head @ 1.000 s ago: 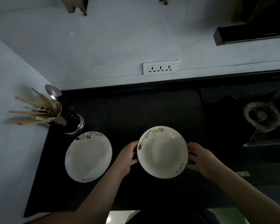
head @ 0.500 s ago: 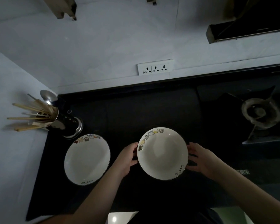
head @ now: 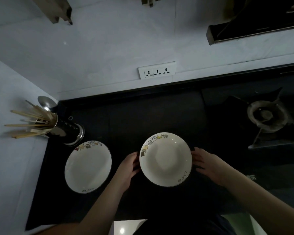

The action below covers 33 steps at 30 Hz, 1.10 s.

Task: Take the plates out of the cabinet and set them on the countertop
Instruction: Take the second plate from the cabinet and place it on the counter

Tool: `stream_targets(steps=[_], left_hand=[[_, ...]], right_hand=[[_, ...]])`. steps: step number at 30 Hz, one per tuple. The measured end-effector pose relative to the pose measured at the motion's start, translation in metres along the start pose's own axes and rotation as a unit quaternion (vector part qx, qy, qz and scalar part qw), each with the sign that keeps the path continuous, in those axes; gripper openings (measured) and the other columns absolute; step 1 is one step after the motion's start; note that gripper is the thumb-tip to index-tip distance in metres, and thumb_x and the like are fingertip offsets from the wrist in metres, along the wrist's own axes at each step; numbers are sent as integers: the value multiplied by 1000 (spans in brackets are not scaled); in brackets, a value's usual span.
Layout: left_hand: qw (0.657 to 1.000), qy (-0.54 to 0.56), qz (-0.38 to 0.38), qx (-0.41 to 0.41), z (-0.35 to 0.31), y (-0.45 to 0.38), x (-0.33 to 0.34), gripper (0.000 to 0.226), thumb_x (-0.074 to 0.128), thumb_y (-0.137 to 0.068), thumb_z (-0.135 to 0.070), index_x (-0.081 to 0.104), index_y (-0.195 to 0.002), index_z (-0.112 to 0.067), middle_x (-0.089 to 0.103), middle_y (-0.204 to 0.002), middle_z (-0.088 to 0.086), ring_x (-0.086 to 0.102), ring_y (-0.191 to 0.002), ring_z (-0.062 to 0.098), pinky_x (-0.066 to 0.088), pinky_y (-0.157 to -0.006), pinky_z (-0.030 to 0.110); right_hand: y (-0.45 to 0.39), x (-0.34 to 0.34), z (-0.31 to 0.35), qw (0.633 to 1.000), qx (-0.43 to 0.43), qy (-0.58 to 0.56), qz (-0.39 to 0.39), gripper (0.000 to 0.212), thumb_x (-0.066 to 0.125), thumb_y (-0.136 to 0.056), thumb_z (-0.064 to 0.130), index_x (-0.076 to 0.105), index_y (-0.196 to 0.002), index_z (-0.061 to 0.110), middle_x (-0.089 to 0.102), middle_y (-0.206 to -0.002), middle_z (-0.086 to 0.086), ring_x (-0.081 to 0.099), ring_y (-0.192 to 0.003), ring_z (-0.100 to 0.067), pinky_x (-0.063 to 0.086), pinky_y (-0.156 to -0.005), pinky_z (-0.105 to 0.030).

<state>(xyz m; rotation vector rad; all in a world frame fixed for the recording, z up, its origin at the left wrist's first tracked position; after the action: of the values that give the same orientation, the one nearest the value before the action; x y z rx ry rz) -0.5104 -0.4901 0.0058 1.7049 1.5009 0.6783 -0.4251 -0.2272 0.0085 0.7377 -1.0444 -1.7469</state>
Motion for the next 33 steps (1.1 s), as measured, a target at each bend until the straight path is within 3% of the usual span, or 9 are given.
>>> stream_targets(steps=[4, 7, 10, 15, 19, 22, 24, 29, 33], left_hand=[[992, -107, -43, 43, -2, 4, -1, 42, 46, -100, -33, 47, -141, -25, 54, -137, 2, 54, -119, 20, 44, -104, 42], [965, -238, -61, 98, -8, 13, -3, 44, 45, -100, -33, 42, -144, -29, 48, -144, 1, 49, -125, 17, 43, -104, 39], [907, -379, -62, 176, -15, 27, -1, 48, 46, -101, -36, 38, -147, -28, 46, -146, -1, 48, -127, 14, 42, -100, 33], [811, -518, -75, 261, -15, 53, -5, 54, 44, -101, -42, 32, -151, -26, 35, -156, 0, 37, -140, 16, 38, -110, 37], [690, -649, -145, 285, -17, 71, -17, 63, 33, -100, -52, 15, -156, -29, 23, -161, 0, 18, -149, 19, 23, -116, 50], [640, -685, -155, 313, -15, 87, -23, 66, 24, -100, -57, 3, -157, -31, 9, -165, 0, 3, -152, 21, 10, -119, 56], [624, -678, -147, 359, -13, 99, -29, 67, 22, -99, -58, 0, -157, -32, 5, -166, -1, -1, -152, 20, 6, -121, 51], [632, -625, -142, 436, -8, 120, -67, 70, 10, -94, -63, 2, -156, -32, 6, -165, -2, 2, -151, 18, 8, -121, 47], [615, -635, -99, 457, 3, 132, -94, 72, 2, -90, -64, -2, -156, -33, -3, -166, -4, -7, -151, 15, 3, -122, 46]], right_hand=[[1, -9, 6, 997, -41, 58, -31, 45, 49, -98, 25, 42, -142, 18, 48, -144, -8, 45, -131, -25, 33, -110, -43], [6, -15, 15, 974, -106, 199, -34, 39, 46, -99, 33, 47, -137, 25, 50, -140, -4, 47, -126, -23, 36, -105, -40], [19, -12, 23, 921, -180, 344, -19, 39, 43, -99, 41, 48, -136, 27, 50, -139, 0, 49, -122, -18, 37, -103, -37], [47, 2, 24, 821, -290, 490, -33, 52, 43, -96, 50, 38, -143, 29, 36, -150, 5, 44, -129, -17, 39, -103, -35], [73, 20, 19, 723, -358, 581, -109, 57, 35, -97, 53, 26, -149, 30, 27, -156, 5, 24, -143, -18, 19, -118, -41], [92, 37, 7, 653, -407, 616, -170, 61, 26, -96, 56, 22, -151, 28, 26, -158, 2, 18, -146, -19, 10, -118, -39], [104, 48, -3, 647, -418, 608, -191, 64, 24, -95, 57, 23, -151, 26, 28, -158, 0, 19, -146, -20, 10, -118, -39], [134, 79, -27, 646, -422, 599, -213, 74, 6, -88, 63, 17, -153, 28, 20, -161, 1, 12, -148, -19, 7, -120, -40], [159, 104, -53, 651, -425, 583, -236, 72, 10, -91, 61, 24, -152, 26, 26, -159, -1, 16, -148, -20, 11, -120, -43]])
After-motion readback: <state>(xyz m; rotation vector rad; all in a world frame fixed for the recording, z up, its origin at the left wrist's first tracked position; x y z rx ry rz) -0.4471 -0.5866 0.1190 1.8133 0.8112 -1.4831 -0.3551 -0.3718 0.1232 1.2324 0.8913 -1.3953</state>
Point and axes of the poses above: each hand's wrist, its own y-axis away from the middle knuckle, its own x-axis out of the palm, z = x × y, the point moved 5 cm from there along -y, towards the middle knuckle
